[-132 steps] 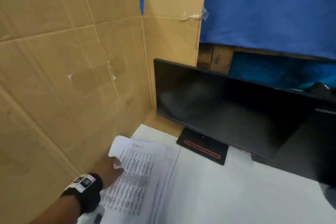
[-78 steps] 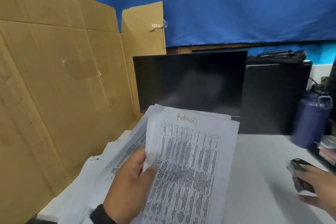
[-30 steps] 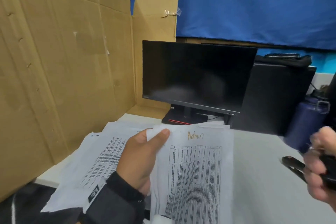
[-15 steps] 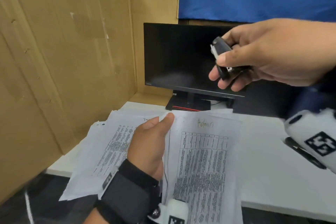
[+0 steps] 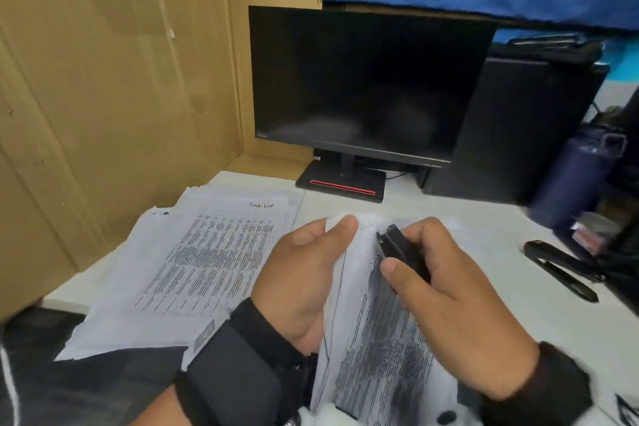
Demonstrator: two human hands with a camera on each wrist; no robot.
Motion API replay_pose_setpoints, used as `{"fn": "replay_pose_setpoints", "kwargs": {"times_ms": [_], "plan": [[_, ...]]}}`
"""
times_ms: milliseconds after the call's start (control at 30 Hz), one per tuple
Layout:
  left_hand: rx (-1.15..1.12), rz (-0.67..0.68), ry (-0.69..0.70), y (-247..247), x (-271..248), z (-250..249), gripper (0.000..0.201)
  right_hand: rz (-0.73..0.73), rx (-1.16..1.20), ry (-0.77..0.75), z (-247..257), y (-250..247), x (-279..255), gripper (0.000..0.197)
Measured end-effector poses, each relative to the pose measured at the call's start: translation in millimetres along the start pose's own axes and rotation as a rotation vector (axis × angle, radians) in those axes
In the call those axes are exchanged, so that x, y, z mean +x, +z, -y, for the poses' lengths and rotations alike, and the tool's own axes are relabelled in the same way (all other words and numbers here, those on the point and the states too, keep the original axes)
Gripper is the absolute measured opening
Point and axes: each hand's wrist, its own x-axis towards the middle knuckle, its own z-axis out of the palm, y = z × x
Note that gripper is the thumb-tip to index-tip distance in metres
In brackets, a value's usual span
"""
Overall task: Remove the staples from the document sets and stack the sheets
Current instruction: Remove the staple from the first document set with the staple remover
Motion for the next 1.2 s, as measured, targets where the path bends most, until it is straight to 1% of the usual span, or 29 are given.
{"fn": "replay_pose_setpoints", "kwargs": {"times_ms": [100,267,400,533,667,800,900,1033,1100,1200], "plan": [[0.056,0.031,-0.006,20,-1,18,0.028,-0.035,-0.042,0.016,-24,2,-10,0.011],[0.065,0.038,-0.012,43,0,32,0.023,-0.109,-0.149,-0.042,-42,-6,-16,0.012],[0.091,0.031,-0.008,51,0,38,0.020,-0.111,-0.194,-0.068,-52,-8,-21,0.012],[0.075,0.007,-0.024,54,2,45,0.020,-0.118,-0.212,-0.083,-59,-5,-23,0.015],[0.037,0.026,-0.018,53,2,45,0.022,-0.161,-0.198,-0.108,-60,-5,-23,0.015],[-0.009,0.033,-0.003,51,-1,42,0.020,-0.164,-0.190,-0.133,-58,-5,-23,0.015],[-0.008,0.048,0.003,49,-5,40,0.023,-0.167,-0.167,-0.139,-54,-5,-24,0.013],[-0.023,0.069,0.004,44,-8,35,0.024,-0.163,-0.194,-0.166,-48,-4,-26,0.013],[-0.028,0.064,0.003,42,-9,35,0.027,-0.164,-0.202,-0.177,-47,-3,-26,0.015],[-0.029,0.048,0.014,42,-10,36,0.025,-0.176,-0.228,-0.176,-46,0,-27,0.015]]}}
